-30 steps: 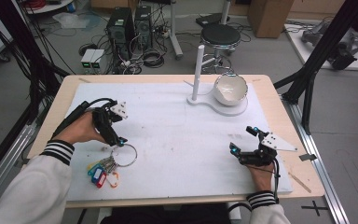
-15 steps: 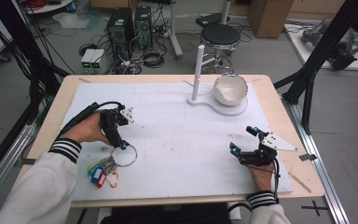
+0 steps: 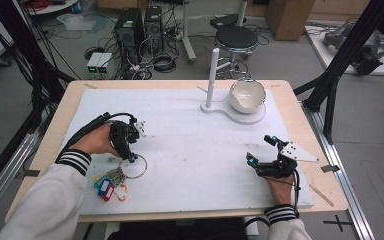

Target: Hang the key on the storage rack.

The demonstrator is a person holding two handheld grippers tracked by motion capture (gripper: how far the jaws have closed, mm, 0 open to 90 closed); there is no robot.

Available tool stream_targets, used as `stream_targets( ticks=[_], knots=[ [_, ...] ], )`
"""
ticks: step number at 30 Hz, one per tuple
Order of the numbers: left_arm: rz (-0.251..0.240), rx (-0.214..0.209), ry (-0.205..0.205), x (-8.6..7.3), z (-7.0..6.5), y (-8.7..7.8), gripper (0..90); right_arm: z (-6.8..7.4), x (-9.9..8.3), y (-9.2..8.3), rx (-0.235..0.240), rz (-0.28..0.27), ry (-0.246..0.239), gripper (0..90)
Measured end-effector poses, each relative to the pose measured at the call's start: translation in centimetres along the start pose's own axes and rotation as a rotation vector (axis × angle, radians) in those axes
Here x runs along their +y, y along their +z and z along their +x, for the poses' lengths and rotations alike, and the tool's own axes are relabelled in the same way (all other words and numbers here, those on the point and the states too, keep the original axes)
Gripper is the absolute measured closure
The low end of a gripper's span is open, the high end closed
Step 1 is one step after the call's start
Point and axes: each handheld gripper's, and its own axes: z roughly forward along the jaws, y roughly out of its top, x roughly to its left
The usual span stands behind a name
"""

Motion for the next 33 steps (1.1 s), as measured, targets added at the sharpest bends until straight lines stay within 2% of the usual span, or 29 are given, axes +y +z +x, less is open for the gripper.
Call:
stream_targets(
  ticks=[4, 16, 22, 26, 33],
  knots=[
    [0.021, -0.003, 0.003, 0.0, 0.0, 0.2, 38.8, 0.0, 0.0, 0.0, 0.001, 0.0, 0.0, 0.9],
    [0.097, -0.001, -0.05, 0.0, 0.2, 1.0, 51.5, 0.0, 0.0, 0.0, 0.0, 0.0, -0.001, 0.9],
    [0.098, -0.014, -0.08, 0.0, 0.2, 1.2, 56.9, 0.0, 0.0, 0.0, 0.001, 0.001, 0.001, 0.9],
    [0.114, -0.014, -0.087, -0.1, 0.2, 1.1, 60.4, 0.0, 0.0, 0.0, 0.002, 0.004, 0.004, 0.9],
    [0.134, -0.016, -0.122, -0.2, 0.3, 1.2, 65.3, 0.0, 0.0, 0.0, 0.002, 0.004, 0.002, 0.9]
  ],
)
